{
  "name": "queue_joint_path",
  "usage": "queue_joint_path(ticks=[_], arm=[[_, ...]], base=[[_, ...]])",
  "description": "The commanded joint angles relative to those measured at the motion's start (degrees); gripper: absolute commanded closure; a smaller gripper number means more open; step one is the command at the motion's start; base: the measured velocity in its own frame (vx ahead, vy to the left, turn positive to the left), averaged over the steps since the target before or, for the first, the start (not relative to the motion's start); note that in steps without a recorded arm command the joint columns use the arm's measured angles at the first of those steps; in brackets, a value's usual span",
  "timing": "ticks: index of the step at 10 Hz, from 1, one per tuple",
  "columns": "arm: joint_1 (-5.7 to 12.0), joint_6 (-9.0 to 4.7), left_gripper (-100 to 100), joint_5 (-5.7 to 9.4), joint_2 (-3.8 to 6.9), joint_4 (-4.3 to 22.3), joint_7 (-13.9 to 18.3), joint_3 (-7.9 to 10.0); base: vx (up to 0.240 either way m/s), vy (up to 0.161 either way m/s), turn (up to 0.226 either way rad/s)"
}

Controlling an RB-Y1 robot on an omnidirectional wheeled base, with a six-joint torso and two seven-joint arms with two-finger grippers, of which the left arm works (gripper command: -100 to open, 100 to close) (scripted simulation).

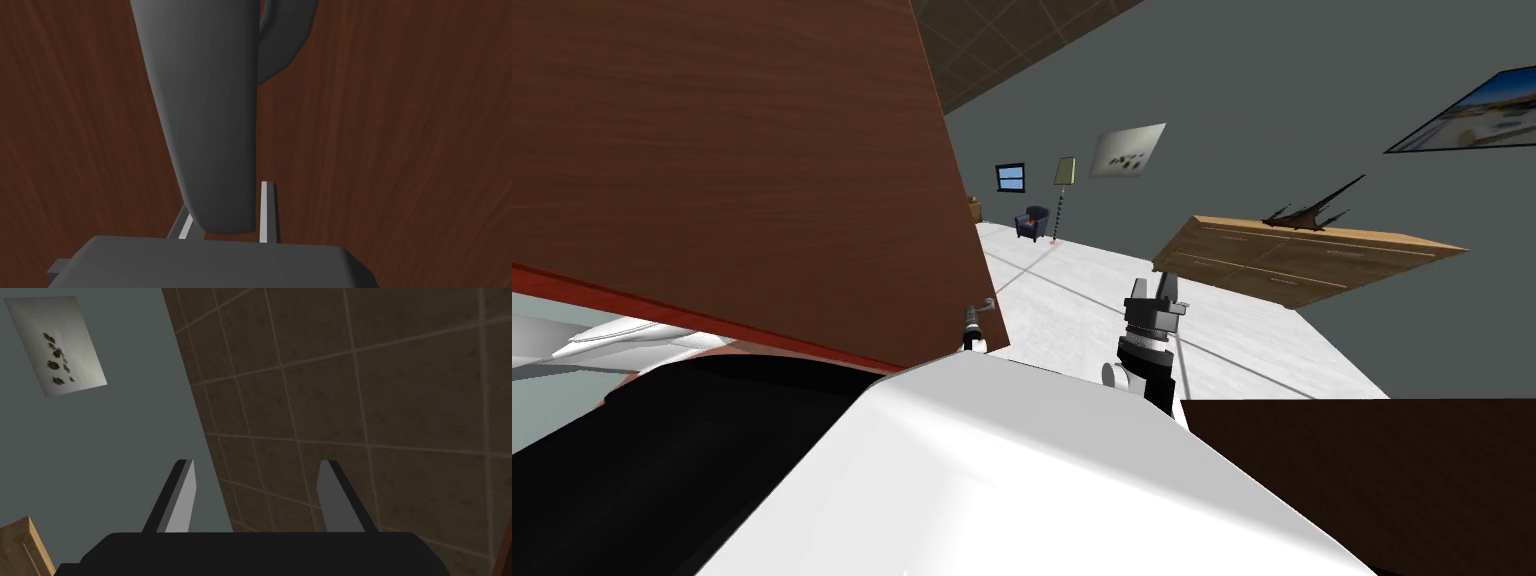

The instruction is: Push the door open

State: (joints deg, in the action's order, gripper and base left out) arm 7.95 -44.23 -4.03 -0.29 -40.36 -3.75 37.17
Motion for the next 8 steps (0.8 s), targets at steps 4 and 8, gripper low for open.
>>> queue_joint_path(ticks=[4,8], arm=[[0.53,-0.29,100,0.75,-2.2,-0.2,-0.8,1.6],[-0.19,-0.43,100,1.55,0.69,-0.3,-1.1,3.59]], base=[[0.139,-0.058,0.052],[0.064,0.017,0.013]])
